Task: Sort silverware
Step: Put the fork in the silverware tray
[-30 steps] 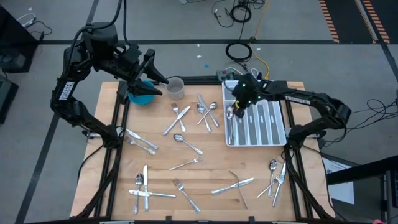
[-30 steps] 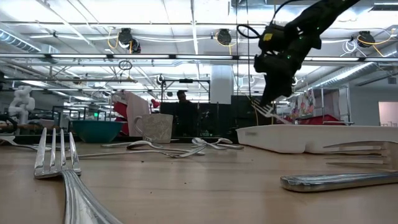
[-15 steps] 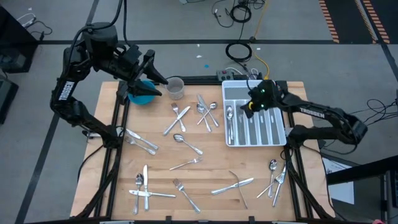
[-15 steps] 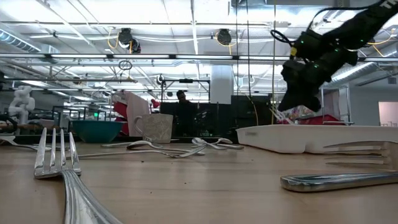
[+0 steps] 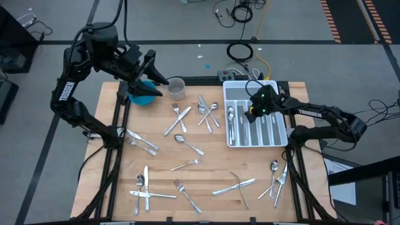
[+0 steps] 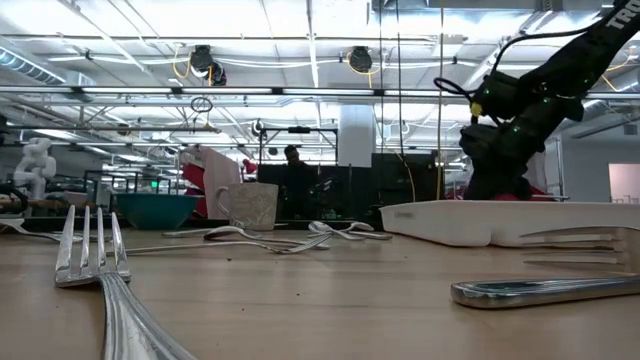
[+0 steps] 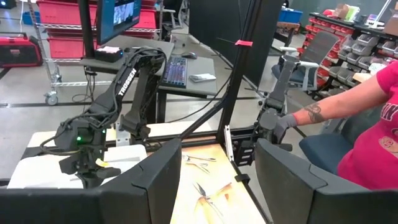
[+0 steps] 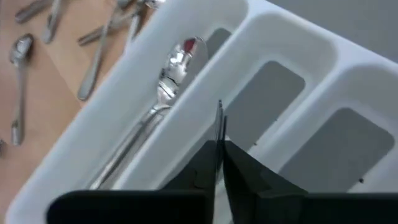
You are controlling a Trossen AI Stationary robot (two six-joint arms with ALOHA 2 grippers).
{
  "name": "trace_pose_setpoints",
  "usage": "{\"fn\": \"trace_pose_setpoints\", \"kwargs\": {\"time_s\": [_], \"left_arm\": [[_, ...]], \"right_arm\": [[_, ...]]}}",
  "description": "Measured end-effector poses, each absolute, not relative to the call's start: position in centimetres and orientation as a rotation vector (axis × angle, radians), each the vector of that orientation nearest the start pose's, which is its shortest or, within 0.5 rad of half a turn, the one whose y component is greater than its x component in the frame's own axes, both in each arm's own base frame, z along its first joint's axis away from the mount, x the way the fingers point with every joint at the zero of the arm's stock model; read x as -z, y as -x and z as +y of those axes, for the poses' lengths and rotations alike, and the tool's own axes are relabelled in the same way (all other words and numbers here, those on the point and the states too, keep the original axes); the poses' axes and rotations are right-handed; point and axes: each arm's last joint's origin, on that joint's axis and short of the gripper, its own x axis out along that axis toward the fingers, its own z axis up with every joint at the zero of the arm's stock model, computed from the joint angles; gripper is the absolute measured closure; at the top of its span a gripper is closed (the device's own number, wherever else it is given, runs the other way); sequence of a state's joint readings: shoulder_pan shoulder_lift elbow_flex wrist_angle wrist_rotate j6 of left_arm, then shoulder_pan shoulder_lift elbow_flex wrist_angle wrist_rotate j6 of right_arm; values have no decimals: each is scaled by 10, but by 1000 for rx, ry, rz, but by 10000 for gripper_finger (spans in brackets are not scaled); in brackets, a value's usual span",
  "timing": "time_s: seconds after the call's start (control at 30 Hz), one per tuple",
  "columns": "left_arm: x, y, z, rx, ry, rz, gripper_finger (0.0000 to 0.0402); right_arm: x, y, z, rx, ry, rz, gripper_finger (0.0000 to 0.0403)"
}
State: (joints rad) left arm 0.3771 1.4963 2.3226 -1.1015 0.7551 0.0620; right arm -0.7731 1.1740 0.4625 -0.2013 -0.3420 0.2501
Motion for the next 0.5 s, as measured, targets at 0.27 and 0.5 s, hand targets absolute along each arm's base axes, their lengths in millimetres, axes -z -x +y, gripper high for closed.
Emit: {"fn": "trace_pose_setpoints", "kwargs": {"time_s": [0.27, 0.5], "left_arm": [[-563, -201, 58, 383, 84, 221, 197], [-556, -209, 63, 333, 147, 277, 197]], "right_arm": [[-163, -152, -135, 495, -695, 711, 246], [-248, -165, -135, 385, -533, 512, 208]]}}
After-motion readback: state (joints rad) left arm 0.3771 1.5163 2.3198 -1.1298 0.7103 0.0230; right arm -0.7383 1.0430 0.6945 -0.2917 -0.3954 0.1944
